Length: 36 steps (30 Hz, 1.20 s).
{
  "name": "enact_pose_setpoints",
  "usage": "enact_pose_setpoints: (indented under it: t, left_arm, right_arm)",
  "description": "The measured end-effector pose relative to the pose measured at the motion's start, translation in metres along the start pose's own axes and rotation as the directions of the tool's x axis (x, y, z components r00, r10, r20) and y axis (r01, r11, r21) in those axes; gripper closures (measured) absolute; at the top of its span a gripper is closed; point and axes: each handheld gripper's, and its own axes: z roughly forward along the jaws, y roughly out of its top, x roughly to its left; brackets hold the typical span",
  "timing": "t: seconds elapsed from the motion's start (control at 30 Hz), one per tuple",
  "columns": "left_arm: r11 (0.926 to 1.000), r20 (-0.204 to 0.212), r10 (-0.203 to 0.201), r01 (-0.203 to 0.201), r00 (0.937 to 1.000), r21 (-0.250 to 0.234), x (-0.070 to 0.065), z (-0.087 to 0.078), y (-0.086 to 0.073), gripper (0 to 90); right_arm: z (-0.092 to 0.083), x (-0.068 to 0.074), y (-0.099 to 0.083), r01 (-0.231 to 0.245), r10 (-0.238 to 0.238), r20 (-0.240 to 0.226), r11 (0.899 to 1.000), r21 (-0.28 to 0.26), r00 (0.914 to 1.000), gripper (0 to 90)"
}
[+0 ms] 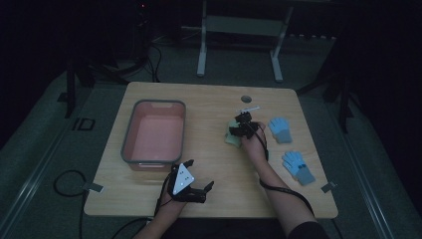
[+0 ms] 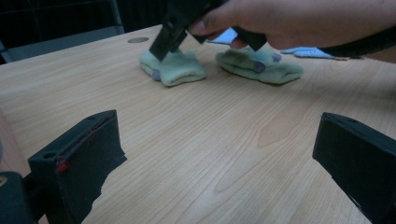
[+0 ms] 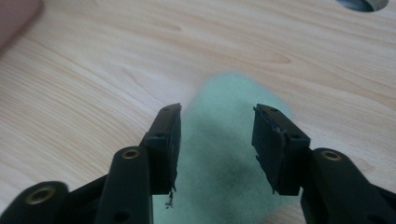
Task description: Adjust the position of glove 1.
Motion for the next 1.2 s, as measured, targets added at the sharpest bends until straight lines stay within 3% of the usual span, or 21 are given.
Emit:
enact_pose_setpoints:
  t: [0.17, 0.27, 0.33, 0.5, 0.6, 0.73, 0.83, 0.93, 1.03, 1.2]
  left_arm:
    - [1.0, -0.001, 0.0, 0.0, 1.0, 0.001, 0.0, 0.0, 0.0, 1.0]
    - [1.0, -0.001, -0.001, 0.001, 1.0, 0.0, 0.0, 0.0, 0.0, 1.0]
    - [1.0, -0.001, -0.003, 0.003, 1.0, 0.001, 0.0, 0.0, 0.0, 1.0]
    - [1.0, -0.002, -0.009, 0.009, 1.0, -0.001, 0.001, 0.0, 0.0, 1.0]
    - [0.9999, -0.003, -0.01, 0.01, 0.9999, 0.0, 0.001, 0.0, 0.0, 1.0]
    - [1.0, -0.006, -0.007, 0.007, 1.0, 0.003, 0.001, 0.0, 0.0, 1.0]
    - [1.0, -0.007, -0.009, 0.009, 0.9999, 0.003, 0.001, 0.0, 0.0, 1.0]
    - [0.9999, -0.007, -0.013, 0.013, 0.9999, 0.001, 0.001, 0.0, 0.0, 1.0]
    - [1.0, -0.008, -0.008, 0.008, 0.9999, 0.001, 0.001, 0.0, 0.0, 1.0]
    - [1.0, -0.009, -0.01, 0.01, 0.9999, 0.002, 0.001, 0.0, 0.0, 1.0]
  right_arm:
    - [0.007, 0.004, -0.004, 0.041, -0.041, 0.011, 0.999, 0.009, 0.9991, 60.3]
    - [0.009, 0.004, -0.002, 0.049, -0.048, -0.007, 0.999, 0.022, 0.9988, 76.3]
    - [0.009, 0.004, -0.001, 0.06, -0.06, -0.019, 0.997, 0.037, 0.998, 82.2]
    - [0.002, 0.005, 0.002, 0.08, -0.079, -0.051, 0.996, 0.034, 0.9956, 85.3]
    - [-0.008, 0.008, 0.003, 0.12, -0.118, -0.089, 0.993, 0.019, 0.9891, 85.4]
    - [-0.029, 0.016, 0.004, 0.187, -0.187, -0.125, 0.982, -0.016, 0.9743, 85.4]
    - [-0.047, 0.025, 0.001, 0.24, -0.246, -0.148, 0.969, -0.057, 0.958, 85.3]
    - [-0.06, 0.032, -0.001, 0.257, -0.267, -0.156, 0.963, -0.08, 0.9511, 85.3]
    - [-0.087, 0.044, -0.011, 0.293, -0.312, -0.153, 0.947, -0.136, 0.9376, 85.3]
    - [-0.102, 0.051, -0.03, 0.308, -0.33, -0.146, 0.939, -0.156, 0.9325, 85.3]
